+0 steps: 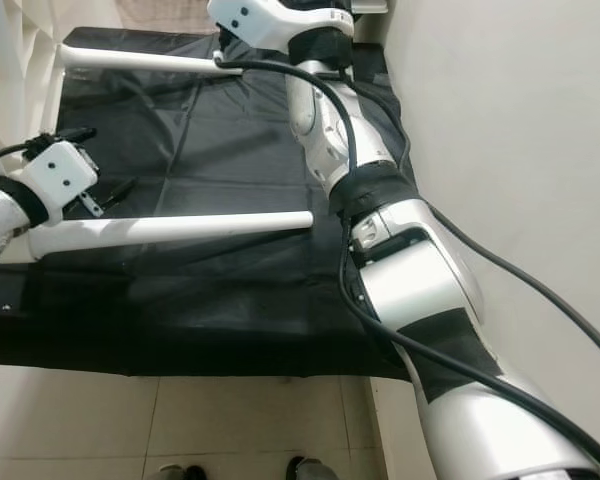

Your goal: Building children table

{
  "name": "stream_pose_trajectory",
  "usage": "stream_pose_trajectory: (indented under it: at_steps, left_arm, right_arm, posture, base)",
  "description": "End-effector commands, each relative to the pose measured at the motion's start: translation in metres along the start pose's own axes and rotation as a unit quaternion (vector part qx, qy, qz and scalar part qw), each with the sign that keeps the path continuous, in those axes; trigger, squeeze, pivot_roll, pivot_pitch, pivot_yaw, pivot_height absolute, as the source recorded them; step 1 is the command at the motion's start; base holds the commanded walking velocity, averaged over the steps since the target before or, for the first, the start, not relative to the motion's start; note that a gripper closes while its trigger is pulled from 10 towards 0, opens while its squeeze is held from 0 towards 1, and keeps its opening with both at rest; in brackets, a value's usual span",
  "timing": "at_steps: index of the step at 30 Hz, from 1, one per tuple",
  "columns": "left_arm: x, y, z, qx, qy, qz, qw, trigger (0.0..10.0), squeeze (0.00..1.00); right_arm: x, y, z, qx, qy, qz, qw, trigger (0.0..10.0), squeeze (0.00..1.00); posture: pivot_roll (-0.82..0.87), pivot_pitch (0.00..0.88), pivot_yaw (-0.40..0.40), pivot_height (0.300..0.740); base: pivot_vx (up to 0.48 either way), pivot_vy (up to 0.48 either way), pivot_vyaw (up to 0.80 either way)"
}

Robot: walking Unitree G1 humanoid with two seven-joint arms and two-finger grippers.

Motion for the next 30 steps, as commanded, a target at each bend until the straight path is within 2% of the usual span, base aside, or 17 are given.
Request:
stream_pose_trajectory:
  at_steps: [1,2,6,7,9,10,11,13,14,15,16,17,23,25,26,29,30]
  left_arm:
    - [-0.028,-0.021,0.02,-0.048,0.027,-0.014,0.998,10.0,0.0]
    - [-0.037,-0.017,0.019,-0.047,0.039,-0.037,0.997,10.0,0.0]
    - [-0.042,-0.01,0.014,-0.033,0.065,-0.043,0.996,10.0,0.0]
    - [-0.033,-0.007,0.008,-0.021,0.073,-0.022,0.997,10.0,0.0]
    - [-0.033,-0.007,0.008,-0.021,0.073,-0.022,0.997,10.0,0.0]
    - [-0.015,-0.006,0.002,-0.008,0.069,0.007,0.998,10.0,0.0]
    - [-0.015,-0.006,0.002,-0.008,0.069,0.007,0.998,10.0,0.0]
    - [0.03,0.0,-0.009,0.014,0.051,0.065,0.996,10.0,0.0]
    - [0.03,0.0,-0.009,0.014,0.051,0.065,0.996,10.0,0.0]
    - [0.045,0.002,-0.012,0.021,0.041,0.081,0.996,10.0,0.0]
    - [0.045,0.002,-0.012,0.021,0.041,0.081,0.996,10.0,0.0]
    - [0.056,0.006,-0.013,0.024,0.032,0.084,0.996,10.0,0.0]
    - [0.055,0.004,-0.01,0.024,0.019,0.054,0.998,10.0,0.0]
    - [0.026,-0.009,0.0,0.003,0.048,0.023,0.999,10.0,0.0]
    - [0.026,-0.009,0.0,0.003,0.048,0.023,0.999,10.0,0.0]
    - [0.009,-0.014,0.004,-0.012,0.078,0.019,0.997,10.0,0.0]
    - [0.011,-0.012,0.003,-0.011,0.083,0.032,0.996,10.0,0.0]
  right_arm:
    - [-0.023,-0.06,0.026,-0.124,0.055,-0.008,0.991,0.0,0.0]
    - [-0.024,-0.059,0.027,-0.119,0.056,-0.005,0.991,0.0,0.0]
    - [-0.025,-0.055,0.027,-0.112,0.053,-0.004,0.992,0.0,0.0]
    - [-0.026,-0.051,0.027,-0.102,0.052,-0.001,0.993,0.0,0.0]
    - [-0.026,-0.051,0.027,-0.102,0.052,-0.001,0.993,0.0,0.0]
    - [-0.028,-0.046,0.028,-0.092,0.052,0.0,0.994,0.0,0.0]
    - [-0.028,-0.046,0.028,-0.092,0.052,0.0,0.994,0.0,0.0]
    - [-0.034,-0.035,0.031,-0.072,0.059,-0.003,0.996,0.0,0.0]
    - [-0.034,-0.035,0.031,-0.072,0.059,-0.003,0.996,0.0,0.0]
    - [-0.036,-0.033,0.032,-0.07,0.063,-0.007,0.996,0.0,0.0]
    - [-0.036,-0.033,0.032,-0.07,0.063,-0.007,0.996,0.0,0.0]
    - [-0.039,-0.034,0.035,-0.077,0.067,-0.012,0.995,0.0,0.0]
    - [-0.039,-0.05,0.039,-0.108,0.077,-0.009,0.991,0.0,0.0]
    - [-0.032,-0.063,0.037,-0.125,0.068,0.003,0.99,0.0,0.0]
    - [-0.032,-0.063,0.037,-0.125,0.068,0.003,0.99,0.0,0.0]
    - [-0.029,-0.064,0.035,-0.125,0.065,0.006,0.99,0.0,0.0]
    - [-0.031,-0.061,0.035,-0.123,0.067,0.002,0.99,0.0,0.0]
  posture:
    - [0.13,0.145,0.007,0.74]
    - [0.13,0.146,0.008,0.74]
    - [0.13,0.146,0.011,0.74]
    - [0.13,0.145,0.01,0.74]
    - [0.13,0.145,0.01,0.74]
    - [0.12,0.148,0.008,0.74]
    - [0.12,0.148,0.008,0.74]
    - [0.1,0.152,0.007,0.74]
    - [0.1,0.152,0.007,0.74]
    - [0.1,0.152,0.007,0.74]
    - [0.1,0.152,0.007,0.74]
    - [0.1,0.155,0.008,0.74]
    - [0.1,0.158,0.006,0.74]
    - [0.11,0.158,0.004,0.74]
    - [0.11,0.158,0.004,0.74]
    - [0.11,0.158,0.004,0.74]
    - [0.11,0.159,0.003,0.74]
  base:
    - [0.0,0.0,0.0]
    - [0.0,0.0,0.0]
    - [0.0,0.0,0.0]
    - [0.0,0.0,0.0]
    - [0.0,0.0,0.0]
    - [0.0,0.0,0.0]
    - [0.0,0.0,0.0]
    - [0.0,0.0,0.0]
    - [0.0,0.0,0.0]
    - [0.0,0.0,0.0]
    - [0.0,0.0,0.0]
    - [0.0,0.0,0.0]
    - [0.0,0.0,0.0]
    - [0.0,0.0,0.0]
    - [0.0,0.0,0.0]
    - [0.0,0.0,0.0]
    - [0.0,0.0,0.0]
Point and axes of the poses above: a point about 5 cm out from each wrist's last joint towards the gripper, its own z axis pointing back from the gripper into the wrist, its own y axis along the axis of the wrist's last joint, x = y × z, the point moved 4 cm from there along -z, pointing out of the wrist towards the gripper, and after that the axes turned 2 degrees about z, right-handed, at the moved point
